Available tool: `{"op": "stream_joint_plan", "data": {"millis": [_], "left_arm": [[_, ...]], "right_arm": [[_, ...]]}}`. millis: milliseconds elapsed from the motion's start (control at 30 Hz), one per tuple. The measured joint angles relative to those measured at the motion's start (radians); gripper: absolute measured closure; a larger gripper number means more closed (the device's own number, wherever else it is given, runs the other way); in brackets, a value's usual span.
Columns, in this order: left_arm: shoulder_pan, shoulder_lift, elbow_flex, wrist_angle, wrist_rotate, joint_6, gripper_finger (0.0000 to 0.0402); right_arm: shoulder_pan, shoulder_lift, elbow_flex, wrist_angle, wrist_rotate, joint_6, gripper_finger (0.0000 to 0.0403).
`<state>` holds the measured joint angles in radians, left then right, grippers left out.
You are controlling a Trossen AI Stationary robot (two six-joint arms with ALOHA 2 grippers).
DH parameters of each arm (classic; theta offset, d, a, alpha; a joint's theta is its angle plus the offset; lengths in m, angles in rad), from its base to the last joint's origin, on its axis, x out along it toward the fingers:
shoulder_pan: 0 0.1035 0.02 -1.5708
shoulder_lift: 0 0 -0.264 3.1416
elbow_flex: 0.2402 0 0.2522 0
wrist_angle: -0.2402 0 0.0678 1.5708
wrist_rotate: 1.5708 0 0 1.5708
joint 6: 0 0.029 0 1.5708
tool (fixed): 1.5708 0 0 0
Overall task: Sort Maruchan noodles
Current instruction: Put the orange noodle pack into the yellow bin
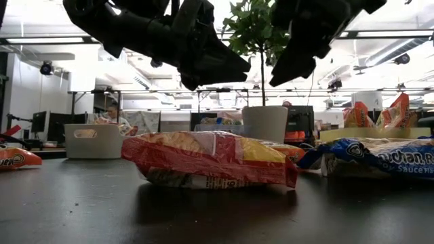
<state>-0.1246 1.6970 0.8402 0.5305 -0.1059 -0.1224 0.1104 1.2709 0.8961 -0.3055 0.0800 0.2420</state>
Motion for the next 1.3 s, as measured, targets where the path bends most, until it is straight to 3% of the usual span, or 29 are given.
{"op": "stream_joint_plan", "data": {"millis": [200,500,800,1000,1300], "left_arm": [[0.0,0.0,0.0,0.0,-0.011,-0.004,0.0239],[0.0,0.002,0.0,0.003,-0.017,-0.018,0.0239],[0.0,0.115,-0.001,0.098,-0.016,-0.01,0.0239],[0.0,0.116,-0.001,-0.077,-0.016,0.011,0.0239],[0.0,0.131,-0.001,-0.192,-0.016,0.025,0.0239]], "right_arm": [[-0.002,-0.072,-0.072,0.029,0.003,0.081,0.0202],[-0.005,-0.072,-0.082,-0.041,-0.001,0.248,0.0202],[-0.019,-0.073,-0.095,-0.104,0.0,0.403,0.0202],[-0.052,-0.047,-0.129,-0.051,0.01,0.474,0.0202],[-0.117,0.065,-0.134,0.096,-0.017,0.459,0.0202]]}}
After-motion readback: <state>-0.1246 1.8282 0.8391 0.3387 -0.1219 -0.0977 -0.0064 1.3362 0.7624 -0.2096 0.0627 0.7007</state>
